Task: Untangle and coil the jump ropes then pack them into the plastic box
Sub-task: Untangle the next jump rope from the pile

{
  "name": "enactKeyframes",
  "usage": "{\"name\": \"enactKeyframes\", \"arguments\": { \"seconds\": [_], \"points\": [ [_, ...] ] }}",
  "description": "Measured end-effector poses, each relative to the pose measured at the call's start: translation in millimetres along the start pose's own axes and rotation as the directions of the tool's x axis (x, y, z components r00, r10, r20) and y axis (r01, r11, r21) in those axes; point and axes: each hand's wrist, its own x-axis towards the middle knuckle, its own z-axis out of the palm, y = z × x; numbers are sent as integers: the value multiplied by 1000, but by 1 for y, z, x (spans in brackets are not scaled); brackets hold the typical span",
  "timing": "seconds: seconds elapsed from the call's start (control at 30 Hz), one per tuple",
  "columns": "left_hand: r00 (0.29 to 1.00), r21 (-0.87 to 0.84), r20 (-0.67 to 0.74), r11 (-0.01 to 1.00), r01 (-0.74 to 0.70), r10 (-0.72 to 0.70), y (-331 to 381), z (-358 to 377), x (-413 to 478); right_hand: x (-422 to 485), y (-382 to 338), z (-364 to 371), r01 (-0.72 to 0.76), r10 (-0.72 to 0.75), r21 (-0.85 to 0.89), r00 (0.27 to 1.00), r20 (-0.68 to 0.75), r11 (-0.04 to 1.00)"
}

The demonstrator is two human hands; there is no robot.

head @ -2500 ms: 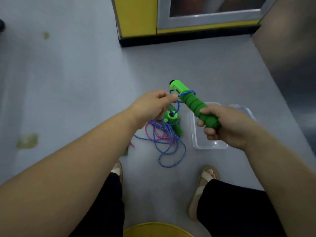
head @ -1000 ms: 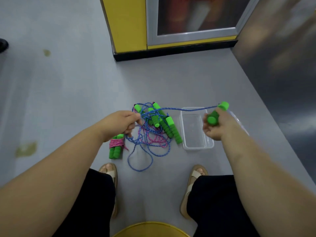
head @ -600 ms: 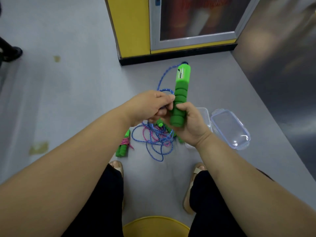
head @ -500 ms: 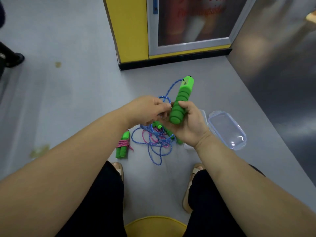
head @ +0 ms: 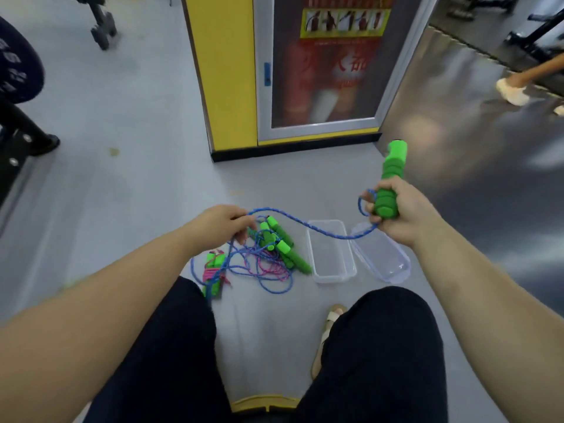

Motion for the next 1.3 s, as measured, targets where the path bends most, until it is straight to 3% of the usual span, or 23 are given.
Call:
{"name": "enactKeyframes", "arguments": {
  "seconds": [0.17,0.27,0.37,0.5,0.6,0.7,0.8,0.9,0.97,1.0,1.07,1.13,1.2,1.3],
  "points": [
    [975,-74,42,974,-216,219,87,3,-14,-33,23,30,-84,54,77,939,339,993],
    [951,-23,7,951,-309,309,114,-2,-22,-47,16,56,6,11,-34,879,476,999],
    [942,-31,-95,944,-327,323,126,-15,-25,-49,-1,67,146,-64,-140,881,470,979],
    [958,-56,-108,960,-274,266,121,-19,-30,-44,-20,66,50,-73,57,851,520,997],
    [981,137,-31,973,-183,189,90,-12,-29,-43,-33,66,52,-187,270,843,504,961],
    [997,298,72,954,-40,20,42,-2,-29,-36,-55,58,104,-239,359,903,356,928],
    [987,-19,115,993,114,-111,17,3,-33,-22,-59,45,108,-151,225,971,184,968],
    [988,-384,8,911,147,-156,30,-2,-31,-16,-30,36,37,-32,-61,996,81,997],
    [988,-554,-9,823,126,-157,54,-5,-29,-24,-4,38,-30,48,-124,988,145,992],
    [990,-619,6,777,117,-144,67,-6,-29,-30,9,42,-62,87,-108,965,249,992],
    [995,-681,29,726,93,-99,94,-5,-29,-46,32,54,-110,134,-77,854,502,991],
    [998,-674,5,737,53,-67,111,-5,-28,-57,51,66,-139,149,-64,775,614,988],
    [996,-654,-67,756,-2,-55,116,-10,-25,-62,57,74,-169,121,19,773,623,985],
    [988,-695,-130,718,-35,-78,107,-16,-20,-61,43,78,-149,56,124,831,554,981]
  ]
}}
